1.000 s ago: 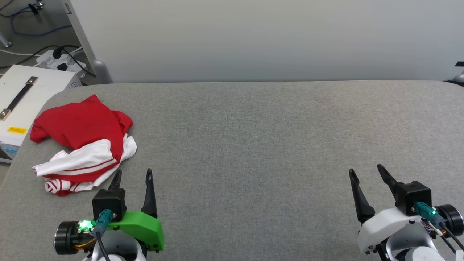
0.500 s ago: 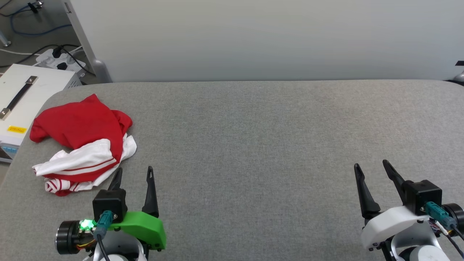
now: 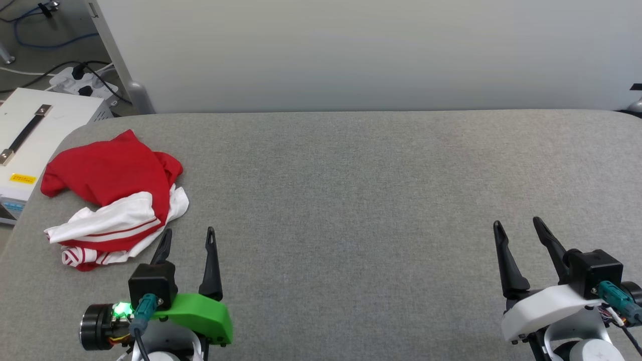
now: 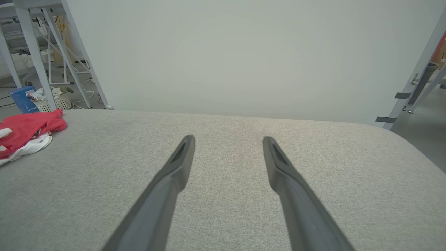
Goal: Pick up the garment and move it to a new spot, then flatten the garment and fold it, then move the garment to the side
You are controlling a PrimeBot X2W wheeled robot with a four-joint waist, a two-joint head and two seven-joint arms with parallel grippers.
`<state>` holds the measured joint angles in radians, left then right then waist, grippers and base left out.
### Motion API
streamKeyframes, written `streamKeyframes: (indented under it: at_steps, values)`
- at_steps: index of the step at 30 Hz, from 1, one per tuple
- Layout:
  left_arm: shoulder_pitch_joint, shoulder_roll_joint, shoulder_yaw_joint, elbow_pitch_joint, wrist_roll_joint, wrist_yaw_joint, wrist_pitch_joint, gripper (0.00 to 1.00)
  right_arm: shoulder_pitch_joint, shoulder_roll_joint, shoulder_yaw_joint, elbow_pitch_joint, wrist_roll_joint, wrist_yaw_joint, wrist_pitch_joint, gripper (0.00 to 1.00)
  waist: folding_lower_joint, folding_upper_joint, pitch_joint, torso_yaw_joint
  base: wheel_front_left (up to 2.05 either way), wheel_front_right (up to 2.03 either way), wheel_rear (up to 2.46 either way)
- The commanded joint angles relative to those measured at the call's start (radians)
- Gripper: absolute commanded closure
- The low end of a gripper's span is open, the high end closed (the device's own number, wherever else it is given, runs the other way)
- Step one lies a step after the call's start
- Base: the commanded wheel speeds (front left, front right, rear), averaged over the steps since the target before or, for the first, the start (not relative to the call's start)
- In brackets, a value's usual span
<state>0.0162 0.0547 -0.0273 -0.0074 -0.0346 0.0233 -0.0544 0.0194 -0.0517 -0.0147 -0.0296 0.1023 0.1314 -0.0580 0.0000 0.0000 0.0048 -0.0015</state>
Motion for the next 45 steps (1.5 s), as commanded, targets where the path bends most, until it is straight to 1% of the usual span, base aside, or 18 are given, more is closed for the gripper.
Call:
streamKeyframes:
  at_steps: [1, 24, 45]
  values:
    - [-0.007, -0.001, -0.003, -0.002, -0.005, 0.011, -0.013, 0.00, 0.010, 0.000, 0.000, -0.010, 0.013, 0.000, -0.012, 0.00, 0.0000, 0.0000, 0.000, 0.000, 0.00, 0.00, 0.00]
    - [-0.005, -0.002, -0.019, 0.012, -0.017, 0.030, -0.061, 0.00, 0.029, 0.001, 0.006, -0.010, 0.038, 0.000, -0.059, 0.00, 0.0000, 0.0000, 0.005, 0.000, 0.00, 0.00, 0.00]
    - [-0.004, -0.003, -0.033, 0.020, -0.039, 0.039, -0.104, 0.00, 0.043, 0.001, 0.004, -0.017, 0.059, 0.000, -0.102, 0.00, 0.0000, 0.0000, 0.014, -0.003, 0.00, 0.00, 0.00]
